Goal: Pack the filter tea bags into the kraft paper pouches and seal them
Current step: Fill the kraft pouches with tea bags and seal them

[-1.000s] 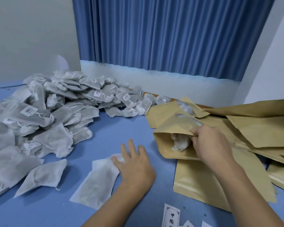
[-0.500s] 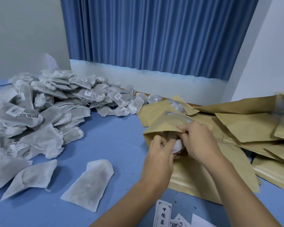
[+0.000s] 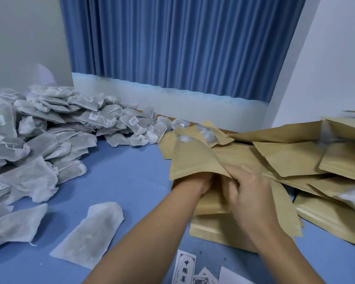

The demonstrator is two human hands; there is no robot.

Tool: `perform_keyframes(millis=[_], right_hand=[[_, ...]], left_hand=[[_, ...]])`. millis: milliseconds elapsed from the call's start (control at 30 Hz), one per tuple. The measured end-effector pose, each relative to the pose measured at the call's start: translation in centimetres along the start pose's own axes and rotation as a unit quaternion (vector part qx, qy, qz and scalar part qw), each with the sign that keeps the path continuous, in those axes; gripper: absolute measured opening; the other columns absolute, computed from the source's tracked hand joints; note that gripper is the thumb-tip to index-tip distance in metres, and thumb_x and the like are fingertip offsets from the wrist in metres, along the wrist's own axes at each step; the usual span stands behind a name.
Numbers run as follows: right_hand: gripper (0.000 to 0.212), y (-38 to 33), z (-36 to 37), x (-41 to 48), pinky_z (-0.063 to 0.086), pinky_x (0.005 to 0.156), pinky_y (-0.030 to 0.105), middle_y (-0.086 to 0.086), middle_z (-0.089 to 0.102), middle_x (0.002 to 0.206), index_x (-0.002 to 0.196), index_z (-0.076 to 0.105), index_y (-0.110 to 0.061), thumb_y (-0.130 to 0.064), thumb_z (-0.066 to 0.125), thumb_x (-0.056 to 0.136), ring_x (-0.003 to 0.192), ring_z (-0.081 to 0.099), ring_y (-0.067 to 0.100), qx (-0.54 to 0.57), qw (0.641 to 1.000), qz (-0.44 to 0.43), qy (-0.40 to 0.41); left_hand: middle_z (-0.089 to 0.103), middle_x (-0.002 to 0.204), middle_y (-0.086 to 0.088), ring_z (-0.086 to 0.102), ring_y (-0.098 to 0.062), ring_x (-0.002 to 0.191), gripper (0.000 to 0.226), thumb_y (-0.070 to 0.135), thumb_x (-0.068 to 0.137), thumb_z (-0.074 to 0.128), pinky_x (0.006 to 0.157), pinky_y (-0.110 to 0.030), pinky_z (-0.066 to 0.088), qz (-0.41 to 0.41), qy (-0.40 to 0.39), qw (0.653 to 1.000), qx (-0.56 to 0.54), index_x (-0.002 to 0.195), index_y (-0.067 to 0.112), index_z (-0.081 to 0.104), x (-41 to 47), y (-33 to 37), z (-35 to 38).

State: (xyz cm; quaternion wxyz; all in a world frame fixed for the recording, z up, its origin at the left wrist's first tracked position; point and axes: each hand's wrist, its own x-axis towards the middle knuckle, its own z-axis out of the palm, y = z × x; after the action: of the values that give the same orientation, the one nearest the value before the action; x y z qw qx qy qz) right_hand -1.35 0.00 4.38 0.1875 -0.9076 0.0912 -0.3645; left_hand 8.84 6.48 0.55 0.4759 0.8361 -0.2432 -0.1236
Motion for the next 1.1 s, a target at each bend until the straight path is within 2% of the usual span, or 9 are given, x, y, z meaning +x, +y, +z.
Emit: perform_keyframes(millis=[67, 133, 267, 367, 500, 633, 800, 967, 1100], right_hand=[[0.057, 1.0, -0.5, 0.2, 0.047, 0.063, 0.035, 0.004, 0.053, 0.075, 0.122, 0.072, -0.022, 0.012, 0.058, 0.079, 0.065, 0.052, 0.026, -0.035, 0.998, 0.016, 0.051], [0.058, 1.6, -1.3, 0.5, 0.046, 0.059, 0.035, 0.004, 0.049, 0.071, 0.124, 0.071, -0.020, 0.013, 0.058, 0.078, 0.061, 0.049, 0.027, -0.056, 0.994, 0.018, 0.093], [0.053, 2.7, -2.5, 1.7, 0.048, 0.068, 0.038, 0.011, 0.057, 0.078, 0.128, 0.069, -0.017, 0.009, 0.054, 0.084, 0.070, 0.056, 0.035, -0.067, 0.988, 0.035, 0.132], [0.046, 3.0, -3.3, 2.0, 0.052, 0.074, 0.042, 0.014, 0.063, 0.086, 0.128, 0.069, -0.015, 0.005, 0.052, 0.090, 0.077, 0.060, 0.039, -0.050, 0.986, 0.049, 0.154], [0.048, 3.5, -4.1, 1.3, 0.044, 0.065, 0.032, 0.005, 0.057, 0.081, 0.122, 0.072, -0.020, 0.008, 0.054, 0.087, 0.068, 0.057, 0.030, -0.047, 0.985, 0.010, 0.168], [0.047, 3.8, -3.3, -0.9, 0.047, 0.077, 0.033, -0.009, 0.065, 0.112, 0.119, 0.073, -0.028, -0.001, 0.049, 0.088, 0.094, 0.060, 0.019, -0.052, 0.990, -0.058, 0.114], [0.045, 5.4, -2.0, -5.0, 0.007, 0.119, 0.044, -0.040, 0.039, 0.144, 0.133, 0.056, -0.051, -0.068, 0.043, 0.094, 0.138, 0.030, -0.013, -0.132, 0.952, -0.071, -0.267], [0.038, 6.2, -2.8, -8.0, 0.041, 0.087, 0.031, -0.015, 0.057, 0.125, 0.124, 0.062, -0.032, -0.052, 0.061, 0.092, 0.112, 0.054, 0.006, 0.048, 0.972, 0.204, 0.102], [0.029, 7.2, -2.6, -8.7, 0.047, 0.064, 0.035, 0.007, 0.073, 0.086, 0.101, 0.064, -0.017, -0.043, 0.070, 0.089, 0.069, 0.066, 0.018, 0.276, 0.871, 0.404, 0.031]], left_hand=[[0.057, 0.134, -0.008, 0.039, -0.026, 0.143, 0.040, 0.015, 0.108, 0.038, 0.113, -0.016, 0.029, 0.071, -0.054, 0.994, -0.061, 0.147, 0.007, 0.045, -0.7, 3.2, 0.0], [0.053, 0.144, -0.001, 0.044, -0.015, 0.138, 0.039, 0.016, 0.105, 0.044, 0.110, -0.009, 0.028, 0.235, 0.073, 0.967, -0.070, 0.144, 0.014, 0.049, -2.0, 2.0, 2.1], [0.061, 0.095, -0.006, 0.053, -0.021, 0.084, 0.012, 0.006, 0.094, 0.054, 0.077, -0.031, 0.044, 0.487, 0.182, 0.854, -0.015, 0.098, 0.006, 0.065, -6.6, -2.2, 3.8], [0.048, 0.065, 0.011, 0.042, -0.006, 0.058, 0.006, 0.017, 0.082, 0.056, 0.059, -0.022, 0.035, 0.246, 0.135, 0.929, -0.242, 0.079, 0.020, 0.058, -9.5, -2.1, 3.6], [0.062, 0.086, -0.001, 0.059, -0.020, 0.073, 0.039, 0.045, 0.080, 0.066, 0.056, -0.033, 0.047, -0.138, 0.074, 0.888, -0.432, 0.106, 0.017, 0.058, -9.3, -1.1, 1.9], [0.067, 0.130, -0.010, 0.067, -0.031, 0.116, 0.075, 0.076, 0.079, 0.063, 0.098, -0.051, 0.052, -0.075, -0.164, 0.760, -0.625, 0.133, 0.023, 0.063, -8.2, 0.9, -0.1], [0.076, 0.105, -0.013, 0.075, -0.031, 0.091, 0.038, 0.038, 0.102, 0.056, 0.087, -0.052, 0.059, -0.193, 0.014, 0.791, -0.580, 0.125, 0.008, 0.063, -5.9, 0.7, 1.5], [0.079, 0.095, -0.002, 0.077, -0.028, 0.084, 0.023, 0.035, 0.103, 0.054, 0.077, -0.041, 0.062, -0.162, 0.056, 0.775, -0.608, 0.116, 0.018, 0.062, -7.4, -0.2, 4.2], [0.078, 0.103, -0.003, 0.076, -0.026, 0.092, 0.026, 0.037, 0.099, 0.060, 0.071, -0.035, 0.062, -0.146, 0.046, 0.768, -0.622, 0.117, 0.018, 0.063, -9.2, -0.4, 5.2]])
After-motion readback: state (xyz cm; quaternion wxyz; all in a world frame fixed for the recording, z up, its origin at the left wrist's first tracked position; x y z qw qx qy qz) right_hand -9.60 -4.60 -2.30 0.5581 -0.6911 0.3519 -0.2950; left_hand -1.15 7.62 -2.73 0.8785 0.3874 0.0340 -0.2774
